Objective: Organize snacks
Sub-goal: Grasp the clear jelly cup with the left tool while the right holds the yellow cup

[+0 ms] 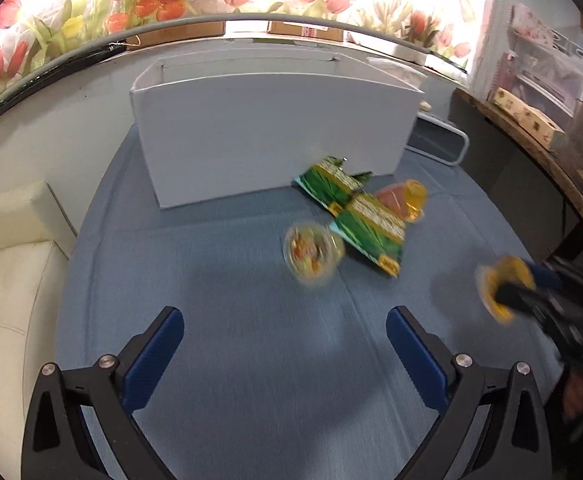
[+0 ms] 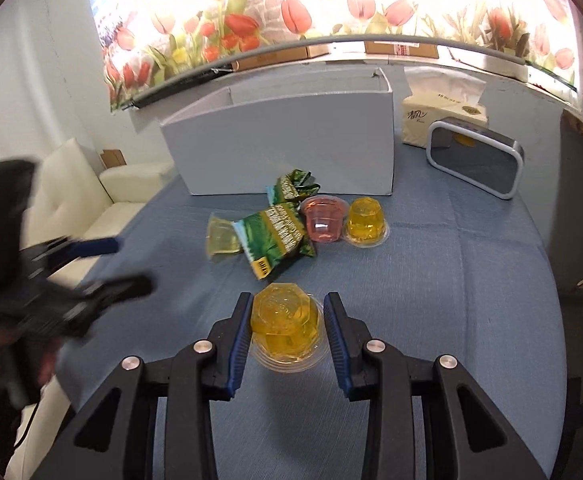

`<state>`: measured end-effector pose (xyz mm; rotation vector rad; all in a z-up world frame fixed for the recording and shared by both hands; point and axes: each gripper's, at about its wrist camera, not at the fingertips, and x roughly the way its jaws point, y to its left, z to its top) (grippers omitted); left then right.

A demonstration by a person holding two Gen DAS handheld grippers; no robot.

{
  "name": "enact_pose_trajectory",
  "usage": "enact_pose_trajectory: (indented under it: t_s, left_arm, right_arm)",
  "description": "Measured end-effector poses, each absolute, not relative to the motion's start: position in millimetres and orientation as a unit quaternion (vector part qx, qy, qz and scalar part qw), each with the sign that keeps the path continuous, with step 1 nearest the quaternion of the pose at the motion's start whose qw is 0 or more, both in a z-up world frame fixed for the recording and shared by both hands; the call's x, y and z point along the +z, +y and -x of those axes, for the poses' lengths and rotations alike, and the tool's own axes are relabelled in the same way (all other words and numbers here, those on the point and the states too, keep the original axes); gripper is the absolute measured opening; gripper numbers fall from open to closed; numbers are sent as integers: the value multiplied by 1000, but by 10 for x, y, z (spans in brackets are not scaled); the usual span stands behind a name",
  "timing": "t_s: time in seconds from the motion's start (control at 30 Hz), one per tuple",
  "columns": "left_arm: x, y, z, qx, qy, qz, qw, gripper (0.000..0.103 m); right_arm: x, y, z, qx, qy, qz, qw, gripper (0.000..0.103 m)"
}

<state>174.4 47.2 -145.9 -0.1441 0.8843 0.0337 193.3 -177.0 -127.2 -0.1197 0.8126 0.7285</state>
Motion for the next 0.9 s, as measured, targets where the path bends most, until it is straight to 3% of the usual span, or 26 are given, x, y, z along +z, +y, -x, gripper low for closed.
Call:
enact_pose_trajectory:
  t_s: [0.43,0.5,0.63,0.7,0.9]
  left_arm:
    - [-1705,266,-2379,50,443,19,895,101]
    - [-1740,287,-2430,58,453,25,889,90]
    - [-1838,307,-2441,50,460,36,886,80]
    - [-1818,312,-2415,41,457,45,887,66]
    - [-1668,390,-2309,20,445,70,893,48]
  right_arm:
    - [-1256,-1971,-1940,335,394,42,855,39]
    - [-1248,-1989,-1952,332,394,40,856,39]
    - [-1238,-2003,-1951,333,391,40,857,39]
    - [-1243,-1995,-1945,333,391,43,857,39]
    - [-1243,-1967,-1911,341,390,42,854,39]
